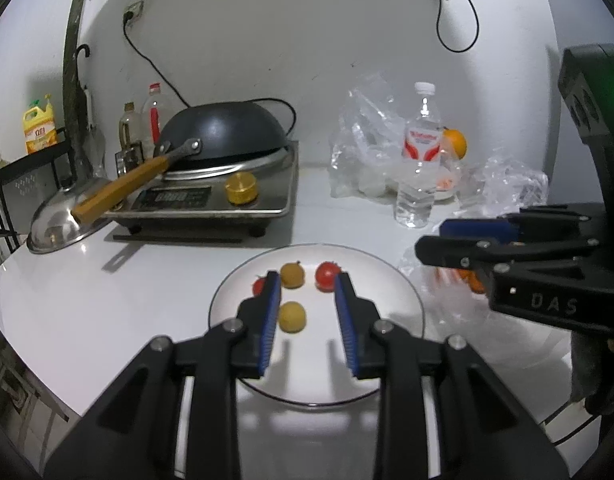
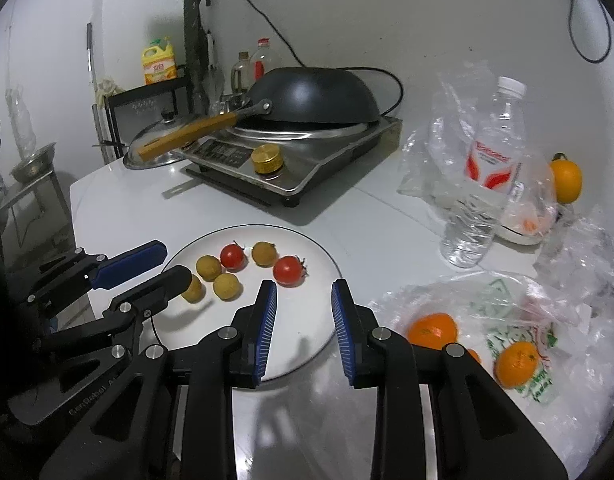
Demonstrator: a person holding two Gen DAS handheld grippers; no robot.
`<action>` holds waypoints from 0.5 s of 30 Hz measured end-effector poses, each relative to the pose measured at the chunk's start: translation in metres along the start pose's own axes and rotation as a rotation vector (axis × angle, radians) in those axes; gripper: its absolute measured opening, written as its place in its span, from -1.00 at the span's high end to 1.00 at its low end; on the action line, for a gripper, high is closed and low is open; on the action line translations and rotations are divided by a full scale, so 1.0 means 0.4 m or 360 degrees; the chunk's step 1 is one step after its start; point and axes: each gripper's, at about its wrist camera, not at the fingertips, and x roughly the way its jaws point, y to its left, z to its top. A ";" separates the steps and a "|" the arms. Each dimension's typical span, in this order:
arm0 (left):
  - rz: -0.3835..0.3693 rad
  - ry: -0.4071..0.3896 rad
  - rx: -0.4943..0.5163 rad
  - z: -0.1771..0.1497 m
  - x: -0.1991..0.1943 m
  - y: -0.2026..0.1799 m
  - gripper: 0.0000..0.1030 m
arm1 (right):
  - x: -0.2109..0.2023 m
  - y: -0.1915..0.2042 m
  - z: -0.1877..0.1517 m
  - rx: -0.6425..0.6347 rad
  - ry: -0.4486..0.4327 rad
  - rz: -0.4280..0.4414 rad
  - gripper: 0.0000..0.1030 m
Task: Organize fruits
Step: 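Move both open grippers back to the fruit on the plastic bag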
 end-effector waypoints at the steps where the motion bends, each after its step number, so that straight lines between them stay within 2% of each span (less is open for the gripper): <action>1: -0.0002 -0.0006 0.0003 0.002 -0.004 -0.005 0.40 | -0.007 -0.005 -0.002 0.0005 -0.0006 -0.0005 0.41; 2: -0.0004 -0.0013 0.0006 0.004 -0.009 -0.011 0.27 | -0.014 -0.009 -0.003 0.0009 -0.0012 -0.0010 0.41; 3: -0.0010 -0.0022 0.0007 0.007 -0.014 -0.018 0.03 | -0.023 -0.014 -0.005 0.0014 -0.0020 -0.0017 0.42; 5: -0.0021 -0.0044 0.0004 0.011 -0.025 -0.029 -0.10 | -0.044 -0.026 -0.010 0.0023 -0.0039 -0.0038 0.42; 15: -0.0064 -0.0074 0.0073 0.030 -0.054 -0.106 -0.10 | -0.126 -0.087 -0.036 0.0074 -0.0104 -0.0107 0.41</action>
